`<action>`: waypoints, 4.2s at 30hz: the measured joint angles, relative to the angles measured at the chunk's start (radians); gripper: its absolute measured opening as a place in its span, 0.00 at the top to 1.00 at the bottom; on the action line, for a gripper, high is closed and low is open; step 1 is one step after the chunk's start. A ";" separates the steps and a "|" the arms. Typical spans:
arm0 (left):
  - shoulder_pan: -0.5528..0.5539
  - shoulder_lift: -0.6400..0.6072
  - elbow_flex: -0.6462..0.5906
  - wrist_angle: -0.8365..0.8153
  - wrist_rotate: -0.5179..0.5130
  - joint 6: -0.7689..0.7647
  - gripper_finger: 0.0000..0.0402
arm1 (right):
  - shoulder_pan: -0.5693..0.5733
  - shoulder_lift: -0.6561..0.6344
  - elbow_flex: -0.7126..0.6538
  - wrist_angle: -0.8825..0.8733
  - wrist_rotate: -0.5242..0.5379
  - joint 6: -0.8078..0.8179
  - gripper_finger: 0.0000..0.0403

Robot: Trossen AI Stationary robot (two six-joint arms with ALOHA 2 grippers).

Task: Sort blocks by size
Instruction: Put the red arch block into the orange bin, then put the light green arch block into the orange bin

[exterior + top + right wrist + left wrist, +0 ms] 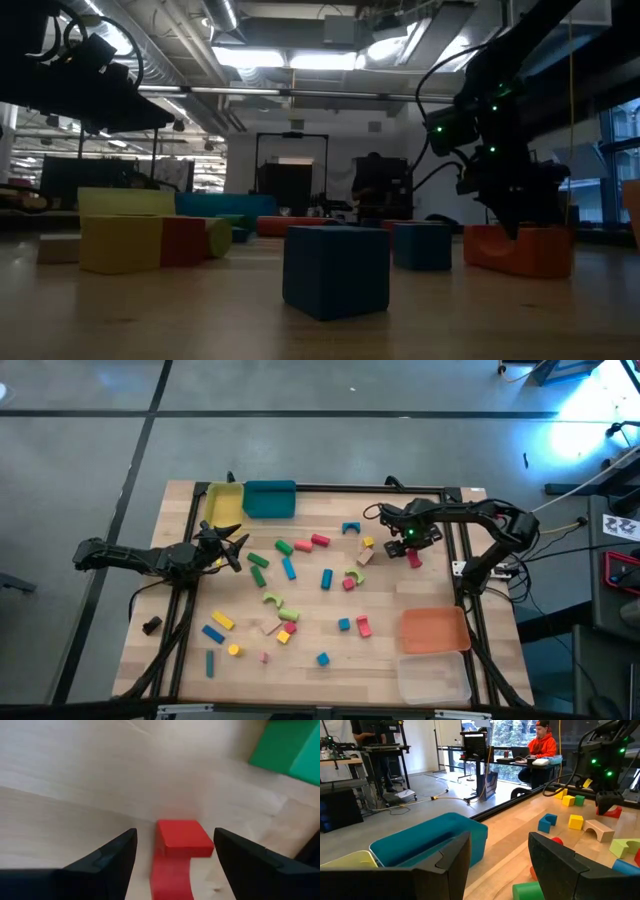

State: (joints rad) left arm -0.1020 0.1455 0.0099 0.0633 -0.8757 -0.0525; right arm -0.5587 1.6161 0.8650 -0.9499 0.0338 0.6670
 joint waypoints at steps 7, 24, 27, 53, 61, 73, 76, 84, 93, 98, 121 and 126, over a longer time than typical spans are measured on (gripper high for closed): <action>0.000 0.000 0.000 0.000 0.000 0.000 0.54 | 0.000 0.000 -0.013 0.008 -0.028 -0.022 0.34; 0.000 0.000 0.000 0.000 0.000 0.000 0.54 | 0.001 -0.004 -0.046 0.059 -0.054 -0.029 0.66; 0.000 0.000 0.000 0.000 0.000 0.000 0.54 | 0.002 -0.001 -0.031 0.056 -0.066 -0.068 0.66; 0.000 0.000 0.000 0.000 0.000 0.000 0.54 | 0.423 -0.002 0.180 -0.168 -0.576 -0.305 0.65; 0.000 0.000 0.000 0.000 0.000 0.000 0.54 | 0.643 -0.002 0.249 -0.243 -0.455 -0.211 0.66; -0.001 0.000 0.001 0.066 0.154 -0.073 0.54 | 0.969 -0.003 0.254 -0.382 -0.339 -0.043 0.59; -0.001 0.000 0.008 0.078 0.214 -0.050 0.54 | 1.023 -0.002 0.254 -0.369 -0.334 -0.043 0.57; -0.001 0.060 0.061 0.076 0.321 -0.001 0.54 | 1.108 -0.003 0.254 -0.342 -0.267 -0.043 0.55; -0.003 0.401 0.263 -0.085 0.552 -0.053 0.54 | 1.098 -0.002 0.254 -0.354 -0.251 -0.011 0.55; -0.038 0.663 0.344 -0.083 0.660 -0.045 0.54 | 1.088 -0.012 0.254 -0.362 -0.221 -0.009 0.55; -0.131 1.087 0.443 -0.207 0.717 -0.021 0.54 | 0.987 -0.235 0.254 -0.094 0.411 -0.148 0.55; -0.130 1.134 0.443 -0.209 0.716 0.005 0.54 | 0.909 -0.228 0.254 0.099 0.402 -0.285 0.55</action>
State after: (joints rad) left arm -0.2325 1.2791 0.4526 -0.1454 -0.1594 -0.0471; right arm 0.3499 1.3885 1.1191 -0.8507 0.4356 0.3819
